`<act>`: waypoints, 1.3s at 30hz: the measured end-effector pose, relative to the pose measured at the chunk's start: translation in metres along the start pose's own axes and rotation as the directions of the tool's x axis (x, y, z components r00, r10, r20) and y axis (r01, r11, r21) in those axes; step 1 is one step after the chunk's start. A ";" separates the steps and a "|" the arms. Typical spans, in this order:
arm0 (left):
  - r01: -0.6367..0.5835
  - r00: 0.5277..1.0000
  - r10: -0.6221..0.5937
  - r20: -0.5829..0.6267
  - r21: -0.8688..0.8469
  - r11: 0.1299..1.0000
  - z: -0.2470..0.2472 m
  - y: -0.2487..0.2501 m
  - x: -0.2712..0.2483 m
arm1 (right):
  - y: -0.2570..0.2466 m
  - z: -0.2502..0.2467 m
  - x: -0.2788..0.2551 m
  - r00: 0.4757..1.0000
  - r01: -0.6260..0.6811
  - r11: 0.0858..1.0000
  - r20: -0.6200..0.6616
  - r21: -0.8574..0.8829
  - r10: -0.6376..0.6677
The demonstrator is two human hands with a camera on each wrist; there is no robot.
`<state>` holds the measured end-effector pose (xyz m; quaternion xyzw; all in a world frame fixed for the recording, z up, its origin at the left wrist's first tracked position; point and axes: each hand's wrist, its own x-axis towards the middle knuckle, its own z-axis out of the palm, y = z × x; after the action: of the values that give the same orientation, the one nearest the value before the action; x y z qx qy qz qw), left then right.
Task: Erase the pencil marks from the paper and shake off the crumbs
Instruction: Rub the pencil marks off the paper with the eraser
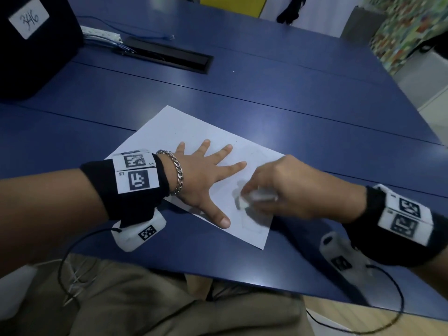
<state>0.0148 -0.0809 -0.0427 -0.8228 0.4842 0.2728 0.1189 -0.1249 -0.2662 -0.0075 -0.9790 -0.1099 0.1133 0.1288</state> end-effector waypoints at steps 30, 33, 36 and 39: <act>-0.008 0.999 0.004 0.040 0.091 0.996 -0.013 0.000 0.001 | -0.013 0.018 -0.013 0.995 0.025 1.000 -0.092 0.015 -0.024; -0.004 0.999 0.000 0.038 0.090 0.996 -0.011 0.000 0.002 | -0.021 0.012 -0.014 0.993 0.110 0.993 0.034 0.032 -0.111; -0.011 0.999 0.008 0.031 0.111 0.994 -0.011 -0.001 0.003 | -0.009 0.001 0.003 0.999 0.036 0.999 -0.014 -0.007 -0.036; -0.006 0.999 0.001 0.038 0.124 0.992 -0.012 0.000 0.002 | -0.002 -0.003 0.011 0.993 0.014 0.998 -0.114 -0.057 -0.020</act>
<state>0.0198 -0.0880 -0.0335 -0.8078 0.4991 0.2579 0.1786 -0.1137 -0.2626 -0.0065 -0.9862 -0.1137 0.0527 0.1082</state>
